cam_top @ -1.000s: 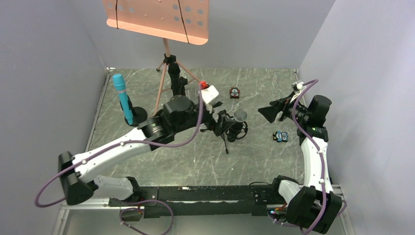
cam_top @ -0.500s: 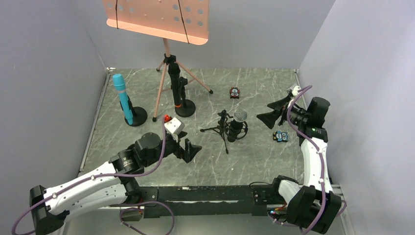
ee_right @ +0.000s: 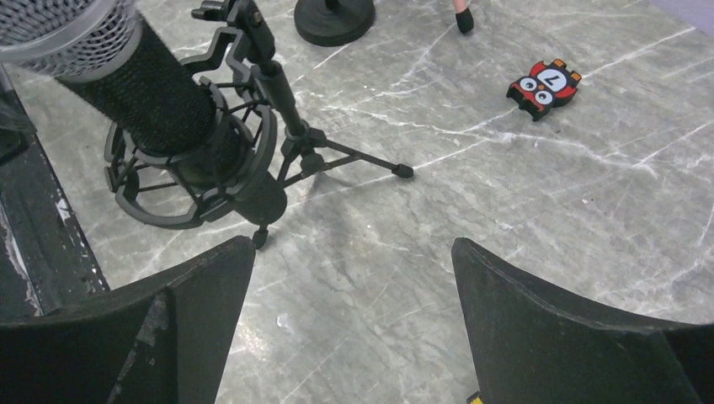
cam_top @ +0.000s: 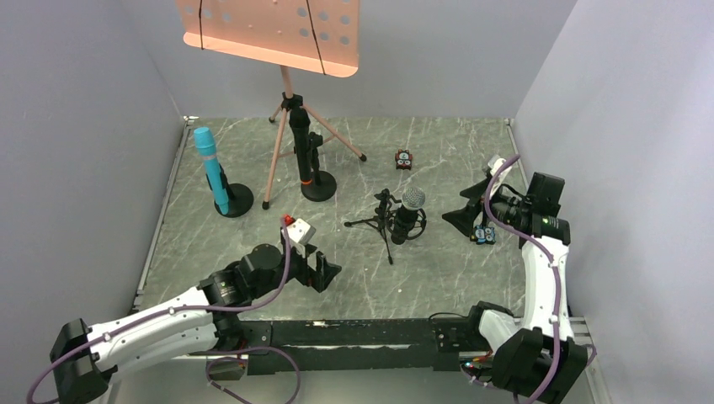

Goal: Attach the microphones to the stand

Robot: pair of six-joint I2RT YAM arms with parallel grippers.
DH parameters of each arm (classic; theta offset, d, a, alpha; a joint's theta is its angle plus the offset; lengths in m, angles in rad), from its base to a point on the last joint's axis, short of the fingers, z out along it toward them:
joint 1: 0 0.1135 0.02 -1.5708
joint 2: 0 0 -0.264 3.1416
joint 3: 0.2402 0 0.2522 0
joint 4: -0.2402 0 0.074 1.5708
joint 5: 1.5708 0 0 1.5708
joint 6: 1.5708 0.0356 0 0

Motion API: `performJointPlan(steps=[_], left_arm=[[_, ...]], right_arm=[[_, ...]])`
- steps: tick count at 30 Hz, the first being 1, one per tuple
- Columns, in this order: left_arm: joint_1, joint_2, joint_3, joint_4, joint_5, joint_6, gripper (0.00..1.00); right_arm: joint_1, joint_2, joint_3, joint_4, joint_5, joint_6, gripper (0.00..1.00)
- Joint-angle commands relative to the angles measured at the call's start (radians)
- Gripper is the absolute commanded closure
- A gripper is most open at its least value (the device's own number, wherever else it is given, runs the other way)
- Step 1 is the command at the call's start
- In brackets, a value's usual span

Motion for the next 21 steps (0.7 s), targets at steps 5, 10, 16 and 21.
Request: performJointPlan(steps=[5,10,16,21], left_arm=[[0.001,0.086,-0.059,0.196,-0.001,0.057,0.01],[0.003,0.153,-0.095,0.327,0.02,0.111,0.01],[0.033,0.279,-0.095,0.488,0.09,0.176,0.01],[0.059,0.417,-0.036,0.566,0.149,0.23,0.01]], right_arm=[[-0.005,-0.049,0.008,-0.084,-0.01,-0.001,0.07],[-0.006,-0.029,0.009,-0.048,-0.067,0.142,0.07],[-0.019,0.011,-0.042,0.093,-0.147,0.39,0.09],[-0.017,0.05,-0.119,0.253,-0.253,0.593,0.11]])
